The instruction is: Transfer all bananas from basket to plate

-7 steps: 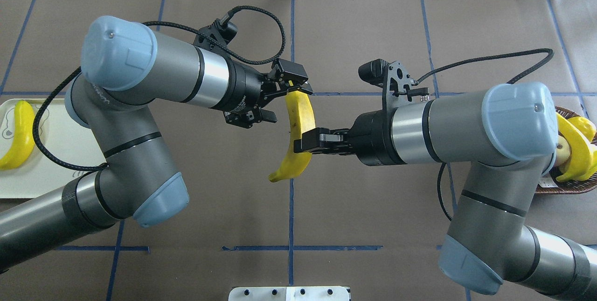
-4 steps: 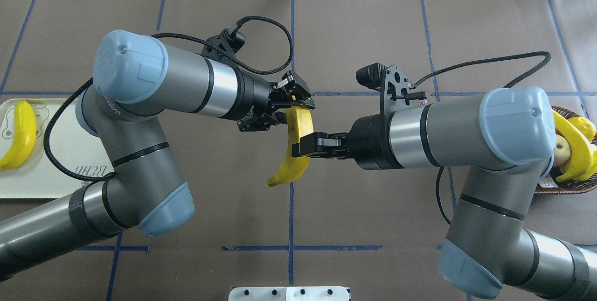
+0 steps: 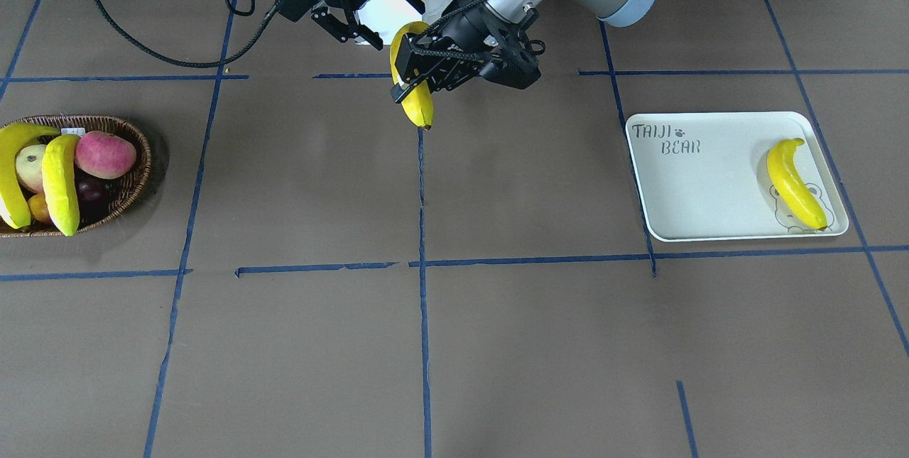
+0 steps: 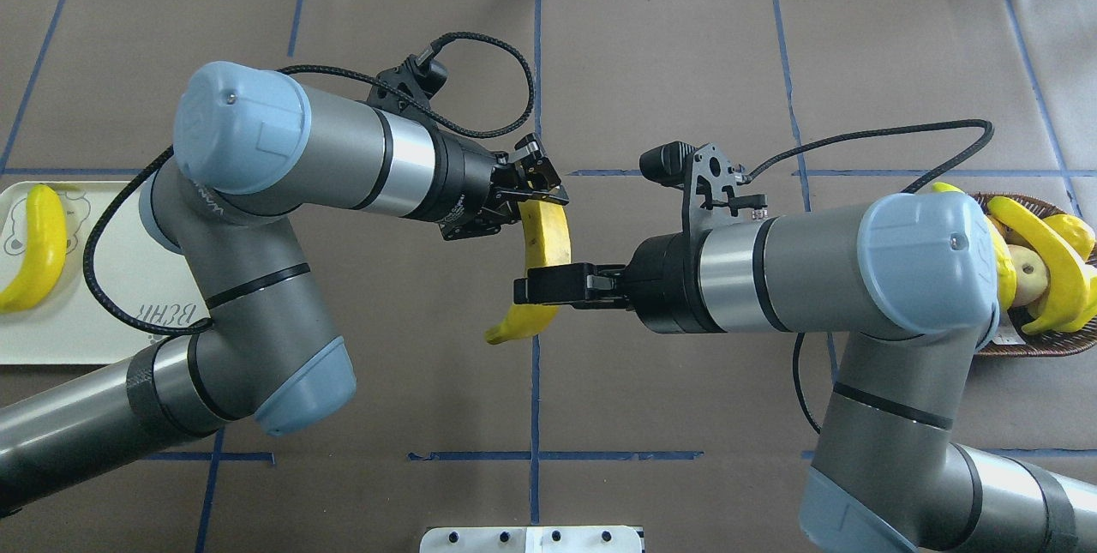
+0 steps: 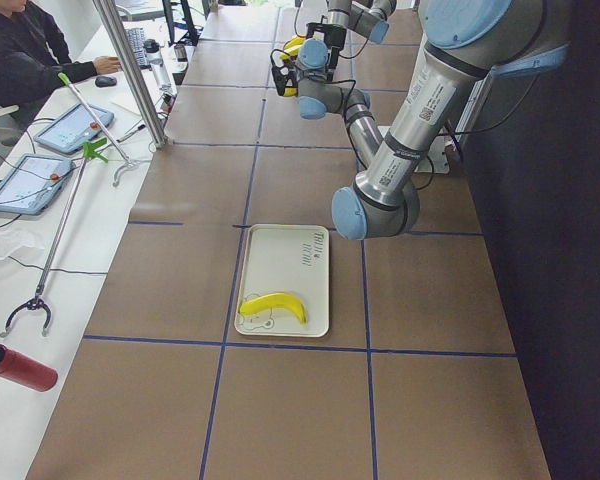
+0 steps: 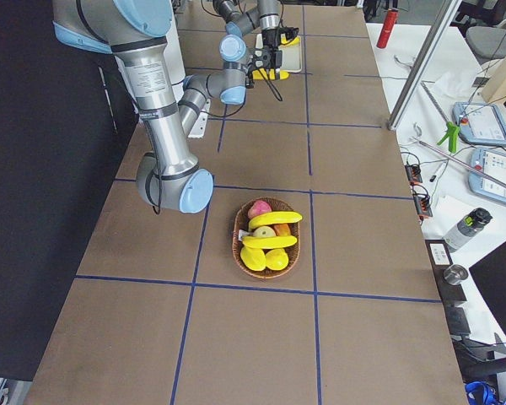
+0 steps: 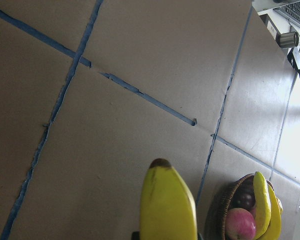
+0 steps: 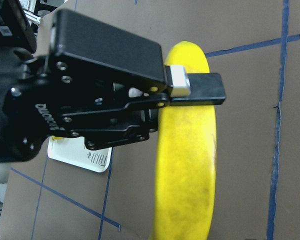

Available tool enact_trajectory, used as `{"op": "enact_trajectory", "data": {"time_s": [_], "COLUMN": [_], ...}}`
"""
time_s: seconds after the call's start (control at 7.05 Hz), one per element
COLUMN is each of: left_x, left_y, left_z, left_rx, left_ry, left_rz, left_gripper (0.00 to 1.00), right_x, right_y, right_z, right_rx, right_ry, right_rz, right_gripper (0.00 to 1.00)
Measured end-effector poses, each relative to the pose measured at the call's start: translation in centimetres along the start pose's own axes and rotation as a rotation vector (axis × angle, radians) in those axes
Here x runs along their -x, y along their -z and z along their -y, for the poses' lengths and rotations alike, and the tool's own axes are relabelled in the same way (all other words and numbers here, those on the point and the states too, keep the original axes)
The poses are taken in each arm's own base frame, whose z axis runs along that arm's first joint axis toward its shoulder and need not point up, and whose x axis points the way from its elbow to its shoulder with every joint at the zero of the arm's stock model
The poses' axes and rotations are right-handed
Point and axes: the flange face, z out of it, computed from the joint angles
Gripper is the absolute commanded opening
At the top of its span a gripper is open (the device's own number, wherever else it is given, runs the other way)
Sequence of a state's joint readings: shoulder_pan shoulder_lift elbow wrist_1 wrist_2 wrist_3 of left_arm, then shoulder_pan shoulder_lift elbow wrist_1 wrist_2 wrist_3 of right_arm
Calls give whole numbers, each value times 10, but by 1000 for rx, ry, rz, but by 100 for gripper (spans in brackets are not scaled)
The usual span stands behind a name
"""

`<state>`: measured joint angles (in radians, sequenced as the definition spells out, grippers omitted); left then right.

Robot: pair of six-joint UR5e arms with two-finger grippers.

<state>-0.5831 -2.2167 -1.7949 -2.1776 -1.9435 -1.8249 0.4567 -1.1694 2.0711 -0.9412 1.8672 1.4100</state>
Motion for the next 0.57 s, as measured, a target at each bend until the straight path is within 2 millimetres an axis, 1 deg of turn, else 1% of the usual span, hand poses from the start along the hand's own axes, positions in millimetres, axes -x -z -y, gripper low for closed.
{"op": "enact_trajectory", "data": {"time_s": [0.14,0.28,0.43,0.57], "left_x": [3,14,33,61], "left_y": [0,2,6,14], "left_z": [4,16,39,67], "left_rx": [-8,-31,-72,-121], "left_ry": [0,1,2,-9], "left_rz": [8,32,81,148], "left_gripper": [0,0,0,0], "right_x": [2,5,7,4], "right_y": [3,10,16,21], "right_z": [0,0,0,3], "right_rx": [-2,-5,-11,-23], "right_ry": [1,3,5,3], "right_rz": [6,16,23,18], "right_gripper": [100,100,100,100]}}
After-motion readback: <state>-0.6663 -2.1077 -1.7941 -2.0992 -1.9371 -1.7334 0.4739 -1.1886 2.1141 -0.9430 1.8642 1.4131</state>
